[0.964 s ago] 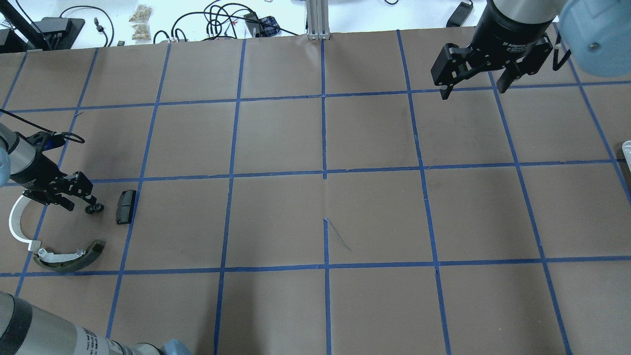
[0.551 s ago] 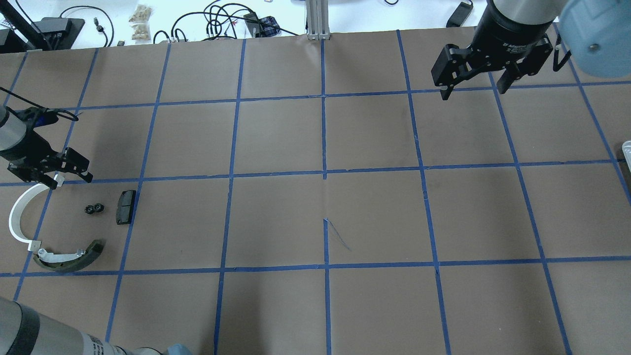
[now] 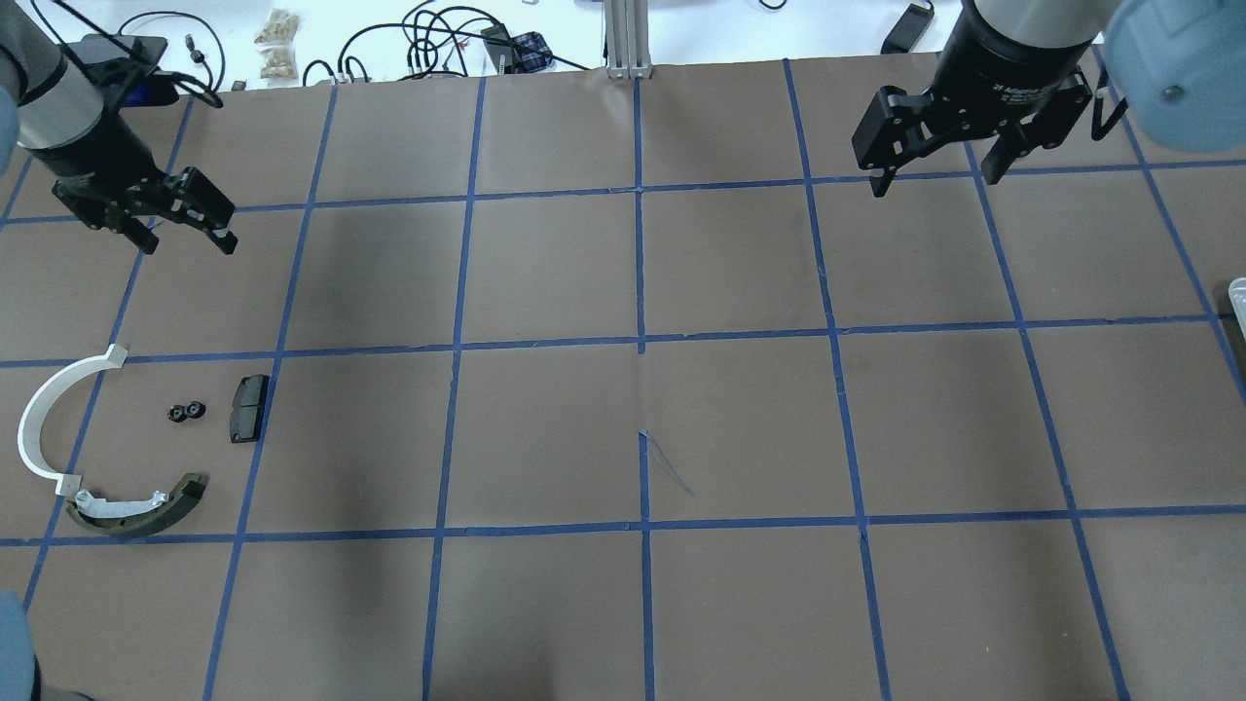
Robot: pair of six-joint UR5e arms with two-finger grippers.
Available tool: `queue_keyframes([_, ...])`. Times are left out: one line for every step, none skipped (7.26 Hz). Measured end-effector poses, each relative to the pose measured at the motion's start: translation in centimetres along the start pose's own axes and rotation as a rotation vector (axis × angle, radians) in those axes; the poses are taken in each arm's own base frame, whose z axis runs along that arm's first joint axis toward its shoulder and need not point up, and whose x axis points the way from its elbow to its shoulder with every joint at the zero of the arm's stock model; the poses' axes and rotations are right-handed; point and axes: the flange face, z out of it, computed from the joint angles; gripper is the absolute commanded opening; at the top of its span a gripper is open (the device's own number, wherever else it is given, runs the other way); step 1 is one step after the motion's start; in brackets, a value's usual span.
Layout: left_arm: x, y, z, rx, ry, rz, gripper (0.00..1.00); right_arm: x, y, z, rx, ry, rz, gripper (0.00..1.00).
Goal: Place bearing gear from tray to pile
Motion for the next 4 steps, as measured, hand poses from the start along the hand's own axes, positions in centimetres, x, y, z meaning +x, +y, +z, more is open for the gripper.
queue_keyframes([4.5, 0.4, -1.9, 0.012, -0.014, 0.061, 1.00, 0.0, 0.0, 0.0, 0.000, 0.000, 0.000, 1.00])
queue_keyframes([8.4, 1.3, -3.5, 0.015, -0.019, 0.099, 1.00, 0.0, 0.0, 0.0, 0.000, 0.000, -0.001, 1.00])
queue_keyframes([11.7, 2.7, -5.0, 0.010, -0.019, 0.106, 1.00, -0.1, 0.0, 0.0, -0.001, 0.000, -0.001, 1.00])
queue_keyframes([14.4, 4.3, -6.4, 0.009, -0.022, 0.106, 1.00, 0.0, 0.0, 0.0, -0.001, 0.001, -0.001, 1.00])
